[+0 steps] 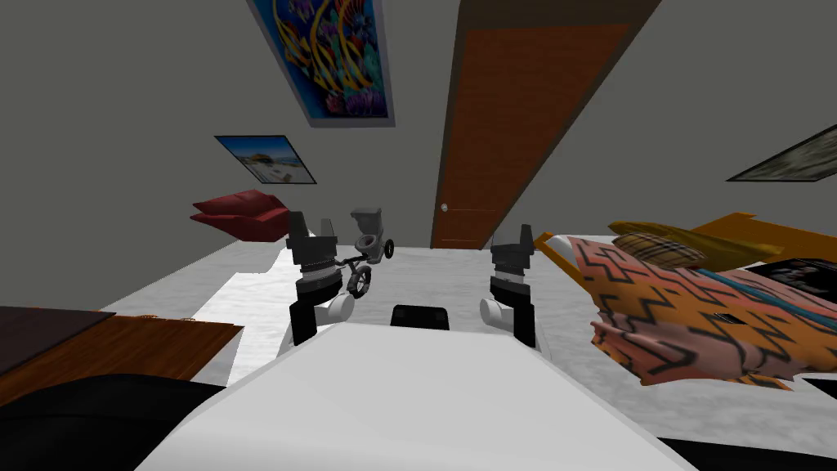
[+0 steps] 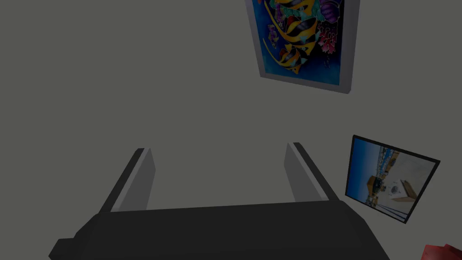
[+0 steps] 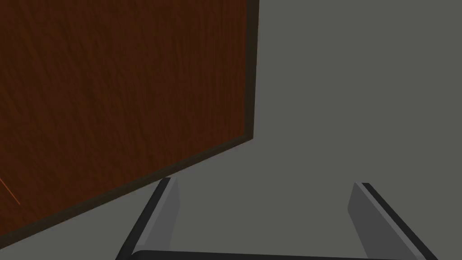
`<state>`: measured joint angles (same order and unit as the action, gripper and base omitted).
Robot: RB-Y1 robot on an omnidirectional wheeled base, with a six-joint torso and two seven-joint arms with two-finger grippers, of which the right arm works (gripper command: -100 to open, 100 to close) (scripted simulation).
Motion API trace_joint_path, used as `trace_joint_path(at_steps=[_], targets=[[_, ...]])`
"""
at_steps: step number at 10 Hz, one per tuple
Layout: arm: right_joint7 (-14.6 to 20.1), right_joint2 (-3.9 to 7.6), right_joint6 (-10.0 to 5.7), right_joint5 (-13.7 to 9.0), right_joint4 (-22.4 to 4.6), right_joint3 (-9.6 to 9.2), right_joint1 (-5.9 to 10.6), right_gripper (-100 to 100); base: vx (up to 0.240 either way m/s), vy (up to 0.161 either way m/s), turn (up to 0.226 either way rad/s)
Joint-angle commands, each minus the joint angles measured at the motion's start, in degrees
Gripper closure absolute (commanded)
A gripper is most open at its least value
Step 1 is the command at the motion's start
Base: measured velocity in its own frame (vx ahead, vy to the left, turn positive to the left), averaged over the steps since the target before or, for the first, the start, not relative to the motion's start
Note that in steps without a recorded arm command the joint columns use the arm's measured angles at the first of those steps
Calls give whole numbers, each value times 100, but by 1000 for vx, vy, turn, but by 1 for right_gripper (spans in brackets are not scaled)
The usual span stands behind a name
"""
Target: Pull the door open
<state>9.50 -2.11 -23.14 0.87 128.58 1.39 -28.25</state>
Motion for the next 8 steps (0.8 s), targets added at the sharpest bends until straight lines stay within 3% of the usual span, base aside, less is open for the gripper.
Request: trace_joint_path(at_steps=[1, 8], targets=[[133, 74, -65, -119, -165, 11, 29, -100, 55, -5, 142], [859, 365, -422, -768, -1067, 69, 185, -100, 119, -35, 155]])
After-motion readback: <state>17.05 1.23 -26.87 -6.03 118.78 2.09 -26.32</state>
